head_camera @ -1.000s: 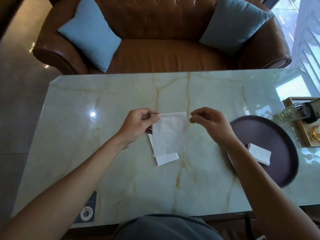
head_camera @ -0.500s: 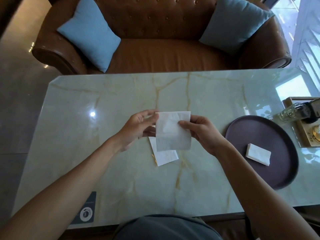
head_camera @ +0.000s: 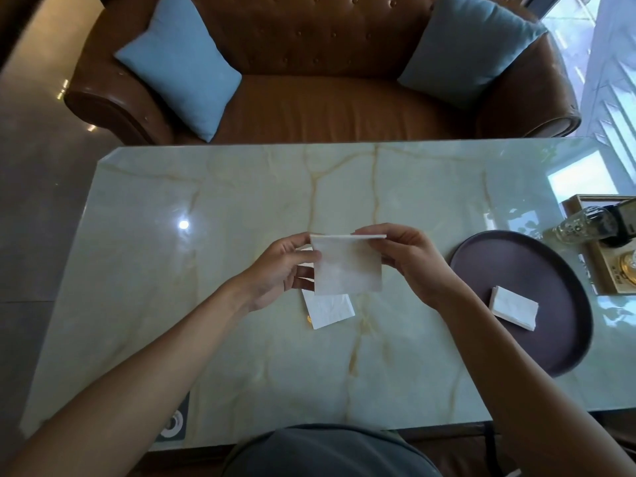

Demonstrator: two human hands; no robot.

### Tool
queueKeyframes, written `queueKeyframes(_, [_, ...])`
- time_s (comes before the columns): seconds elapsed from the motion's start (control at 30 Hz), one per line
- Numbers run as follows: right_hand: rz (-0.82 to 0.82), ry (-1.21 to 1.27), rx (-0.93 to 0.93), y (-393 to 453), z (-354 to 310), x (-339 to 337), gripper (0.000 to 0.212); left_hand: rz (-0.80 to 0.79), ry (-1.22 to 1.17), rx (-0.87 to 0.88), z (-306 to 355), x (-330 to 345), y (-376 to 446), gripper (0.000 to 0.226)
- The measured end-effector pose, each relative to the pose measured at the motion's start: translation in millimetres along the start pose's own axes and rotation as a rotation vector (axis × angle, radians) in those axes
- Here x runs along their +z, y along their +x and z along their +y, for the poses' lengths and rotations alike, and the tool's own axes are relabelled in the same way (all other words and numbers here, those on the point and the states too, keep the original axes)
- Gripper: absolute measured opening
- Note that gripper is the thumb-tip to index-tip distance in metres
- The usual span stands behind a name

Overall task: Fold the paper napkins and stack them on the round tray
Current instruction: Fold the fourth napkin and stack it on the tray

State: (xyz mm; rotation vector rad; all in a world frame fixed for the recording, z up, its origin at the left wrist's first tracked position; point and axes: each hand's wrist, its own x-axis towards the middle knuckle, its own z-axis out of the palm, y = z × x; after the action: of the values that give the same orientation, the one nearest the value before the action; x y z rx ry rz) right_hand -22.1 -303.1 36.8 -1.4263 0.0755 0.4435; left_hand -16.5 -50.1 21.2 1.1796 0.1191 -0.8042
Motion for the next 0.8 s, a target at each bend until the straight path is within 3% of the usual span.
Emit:
queueKeyframes(0.23, [-0.076,-0.092,0.019,-9,3,-7,0.037,-0.077,-0.172,-0.14,7,-5,2,0.048])
queueKeyframes(0.37, [-0.065,-0.076,0.043,-7,4,-11,0.04,0.046,0.115,-0.043,2,0,4,0.026])
queueKeyframes(0.47, [-0.001,-0.044,0.109,-2,2,-9,0.037,0.082,0.172,0.005,2,3,4,0.026])
queueKeyframes(0.63, [-0.087,-0.333,0.157,6,1,7,0.034,0.11,0.273,0.069,11,5,0,0.025])
queueKeyframes(0.8, [-0.148,-0.542,0.133,15,-10,23,0.015,0.145,0.532,0.122,22,1,-5,0.02])
